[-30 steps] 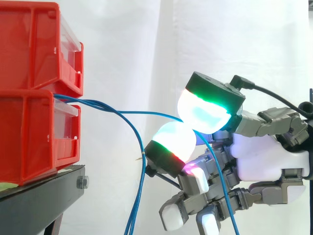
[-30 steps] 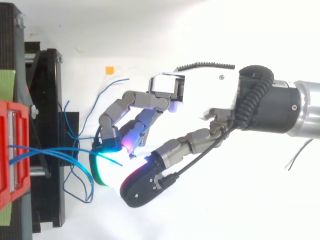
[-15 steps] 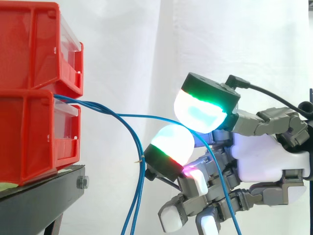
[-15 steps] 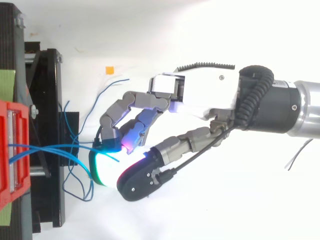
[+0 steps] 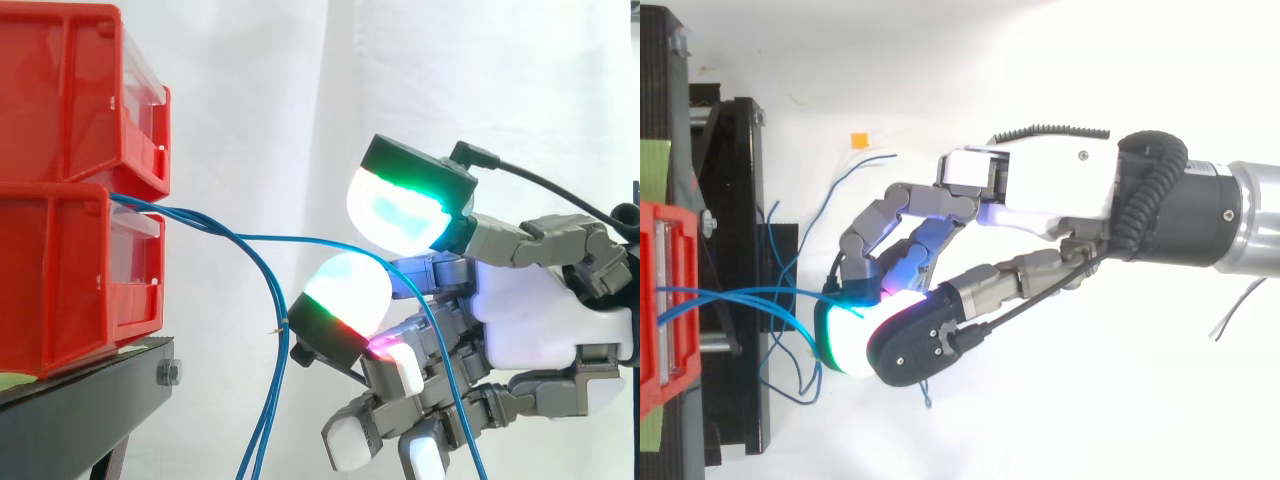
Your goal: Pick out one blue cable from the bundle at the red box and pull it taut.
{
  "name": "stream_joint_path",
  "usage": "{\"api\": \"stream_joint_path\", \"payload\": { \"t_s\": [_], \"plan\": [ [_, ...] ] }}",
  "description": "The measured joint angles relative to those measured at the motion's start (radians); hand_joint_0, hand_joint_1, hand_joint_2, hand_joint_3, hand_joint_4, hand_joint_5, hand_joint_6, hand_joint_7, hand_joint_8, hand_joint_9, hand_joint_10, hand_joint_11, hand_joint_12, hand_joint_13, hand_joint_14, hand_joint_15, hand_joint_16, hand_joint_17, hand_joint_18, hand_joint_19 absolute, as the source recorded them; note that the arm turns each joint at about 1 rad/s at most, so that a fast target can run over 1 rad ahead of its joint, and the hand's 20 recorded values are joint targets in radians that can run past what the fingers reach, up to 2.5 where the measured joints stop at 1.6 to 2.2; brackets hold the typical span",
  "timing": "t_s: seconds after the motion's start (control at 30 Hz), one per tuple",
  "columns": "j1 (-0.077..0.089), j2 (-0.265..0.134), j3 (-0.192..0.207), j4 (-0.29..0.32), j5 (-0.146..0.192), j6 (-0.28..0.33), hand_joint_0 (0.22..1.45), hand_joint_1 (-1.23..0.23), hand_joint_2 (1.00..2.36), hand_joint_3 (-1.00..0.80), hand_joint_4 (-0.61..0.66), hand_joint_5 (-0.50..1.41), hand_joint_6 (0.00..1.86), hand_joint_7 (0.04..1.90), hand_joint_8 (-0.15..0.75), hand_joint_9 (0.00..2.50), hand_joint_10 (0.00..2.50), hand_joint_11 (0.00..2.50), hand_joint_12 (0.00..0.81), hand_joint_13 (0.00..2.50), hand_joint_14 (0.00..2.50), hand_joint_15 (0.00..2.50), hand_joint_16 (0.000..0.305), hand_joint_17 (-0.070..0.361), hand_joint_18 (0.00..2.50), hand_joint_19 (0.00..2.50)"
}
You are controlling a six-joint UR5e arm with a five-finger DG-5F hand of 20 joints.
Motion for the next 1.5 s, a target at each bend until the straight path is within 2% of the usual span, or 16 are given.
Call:
{"api": "stream_joint_path", "payload": {
  "t_s": [0.4,0.73,0.97,1.27,1.5],
  "plan": [
    [-0.001,0.001,0.001,0.0,0.0,0.001,0.64,-0.58,1.0,-0.45,0.04,-0.17,0.98,0.87,0.233,0.96,0.03,0.83,0.307,0.69,0.02,0.45,0.043,0.096,0.73,0.65],
    [-0.001,0.0,0.009,0.0,0.0,0.0,0.69,-0.63,1.0,-0.5,-0.01,-0.17,0.98,0.89,0.228,0.96,0.03,0.84,0.305,0.69,0.02,0.45,0.042,0.095,0.75,0.64],
    [-0.002,0.0,0.01,0.0,0.0,0.0,0.69,-0.66,1.0,-0.5,-0.05,-0.17,0.98,0.89,0.223,0.97,0.03,0.85,0.301,0.7,0.02,0.44,0.042,0.094,0.76,0.62],
    [-0.002,0.0,0.01,-0.003,0.0,0.0,0.68,-0.71,1.0,-0.5,-0.09,-0.16,0.98,0.98,0.228,1.05,0.03,0.86,0.292,0.72,0.02,0.43,0.041,0.092,0.79,0.61],
    [-0.002,0.0,0.01,-0.001,-0.001,0.0,0.66,-0.71,1.0,-0.5,-0.07,-0.14,0.98,1.0,0.231,1.11,0.03,0.92,0.29,0.74,0.02,0.44,0.041,0.091,0.81,0.62]
  ]
}}
